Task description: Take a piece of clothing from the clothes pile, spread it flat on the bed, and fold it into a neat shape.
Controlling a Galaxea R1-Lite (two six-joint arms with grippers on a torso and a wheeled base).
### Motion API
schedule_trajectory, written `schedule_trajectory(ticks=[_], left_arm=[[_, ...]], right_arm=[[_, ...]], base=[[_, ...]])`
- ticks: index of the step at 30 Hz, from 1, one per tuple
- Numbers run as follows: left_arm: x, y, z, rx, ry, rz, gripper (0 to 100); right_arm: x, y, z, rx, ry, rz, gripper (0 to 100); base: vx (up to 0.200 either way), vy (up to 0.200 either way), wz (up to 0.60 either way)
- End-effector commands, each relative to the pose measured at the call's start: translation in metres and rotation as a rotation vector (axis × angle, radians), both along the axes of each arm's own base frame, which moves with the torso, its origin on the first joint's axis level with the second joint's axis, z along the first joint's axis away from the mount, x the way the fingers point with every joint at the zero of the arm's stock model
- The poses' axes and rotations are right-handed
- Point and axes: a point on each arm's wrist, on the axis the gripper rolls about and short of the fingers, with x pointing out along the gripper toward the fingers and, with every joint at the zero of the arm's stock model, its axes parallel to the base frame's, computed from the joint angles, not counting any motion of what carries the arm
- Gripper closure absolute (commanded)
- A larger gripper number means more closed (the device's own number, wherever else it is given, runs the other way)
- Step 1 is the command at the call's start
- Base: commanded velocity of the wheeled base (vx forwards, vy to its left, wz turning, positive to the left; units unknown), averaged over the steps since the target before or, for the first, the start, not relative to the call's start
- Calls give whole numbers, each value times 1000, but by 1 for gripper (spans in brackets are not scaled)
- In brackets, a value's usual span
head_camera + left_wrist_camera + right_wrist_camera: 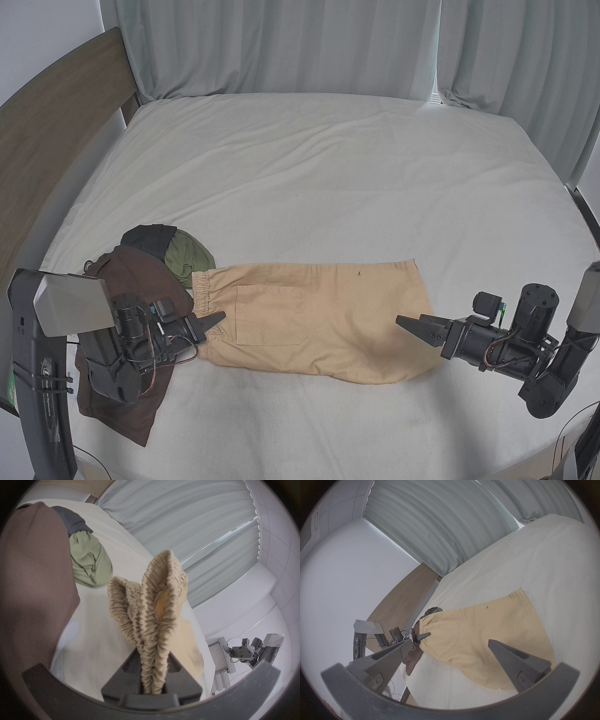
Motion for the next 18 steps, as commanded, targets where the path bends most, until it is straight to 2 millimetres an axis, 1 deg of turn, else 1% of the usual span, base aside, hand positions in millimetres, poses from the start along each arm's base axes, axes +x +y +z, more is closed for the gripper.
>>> schedule_trajectory(ticks=[1,5,12,18], left_arm=[[-1,12,18,-14,-41,3,100],[-6,16,18,-24,-27,-33,100],[-6,20,20,-25,-30,-24,100],[-8,29,25,-33,-34,-21,100]], right_arm=[[0,0,-1,-1,3,0,0],[0,0,-1,-1,5,0,0],[0,0,-1,-1,5,0,0],[0,0,-1,-1,5,0,0]], base=[[0,0,0],[0,0,0],[0,0,0],[0,0,0]])
